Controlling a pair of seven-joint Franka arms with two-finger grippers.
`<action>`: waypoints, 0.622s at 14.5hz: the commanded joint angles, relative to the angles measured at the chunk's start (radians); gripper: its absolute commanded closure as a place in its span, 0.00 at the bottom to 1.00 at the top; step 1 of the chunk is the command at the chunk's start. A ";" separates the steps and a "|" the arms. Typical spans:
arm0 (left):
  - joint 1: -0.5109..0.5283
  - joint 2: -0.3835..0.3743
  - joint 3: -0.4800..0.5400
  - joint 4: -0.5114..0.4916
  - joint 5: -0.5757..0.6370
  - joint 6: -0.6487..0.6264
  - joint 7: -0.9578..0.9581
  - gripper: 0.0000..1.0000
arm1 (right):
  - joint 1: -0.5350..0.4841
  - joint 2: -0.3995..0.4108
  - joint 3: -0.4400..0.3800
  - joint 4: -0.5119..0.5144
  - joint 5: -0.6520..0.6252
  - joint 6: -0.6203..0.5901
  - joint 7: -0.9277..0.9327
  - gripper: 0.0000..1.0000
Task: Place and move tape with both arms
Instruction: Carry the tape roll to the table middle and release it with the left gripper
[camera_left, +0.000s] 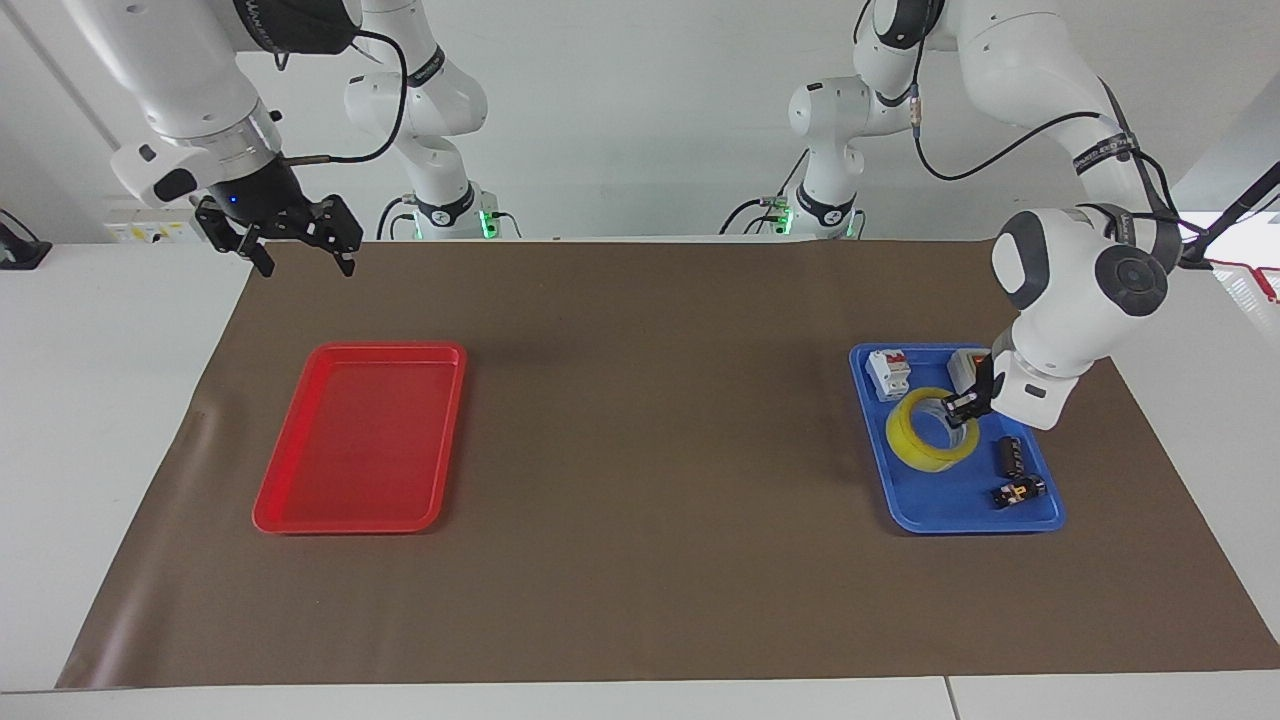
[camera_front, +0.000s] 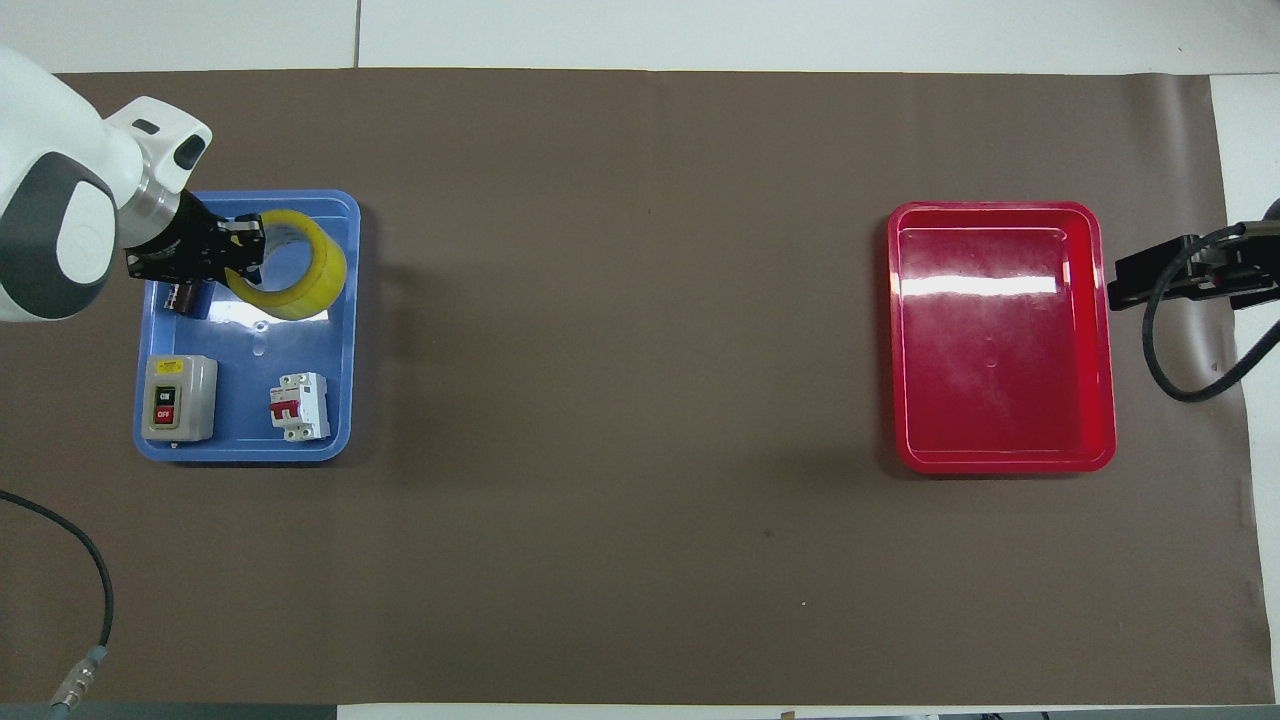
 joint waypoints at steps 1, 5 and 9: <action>-0.211 0.027 0.011 0.029 -0.009 0.018 -0.329 1.00 | -0.006 0.008 0.005 0.014 -0.011 0.002 -0.026 0.00; -0.426 0.033 0.011 0.018 -0.060 0.093 -0.575 1.00 | -0.006 0.008 0.005 0.014 -0.011 0.001 -0.026 0.00; -0.530 0.078 0.013 -0.088 -0.060 0.320 -0.717 1.00 | -0.006 0.008 0.003 0.014 -0.011 0.002 -0.026 0.00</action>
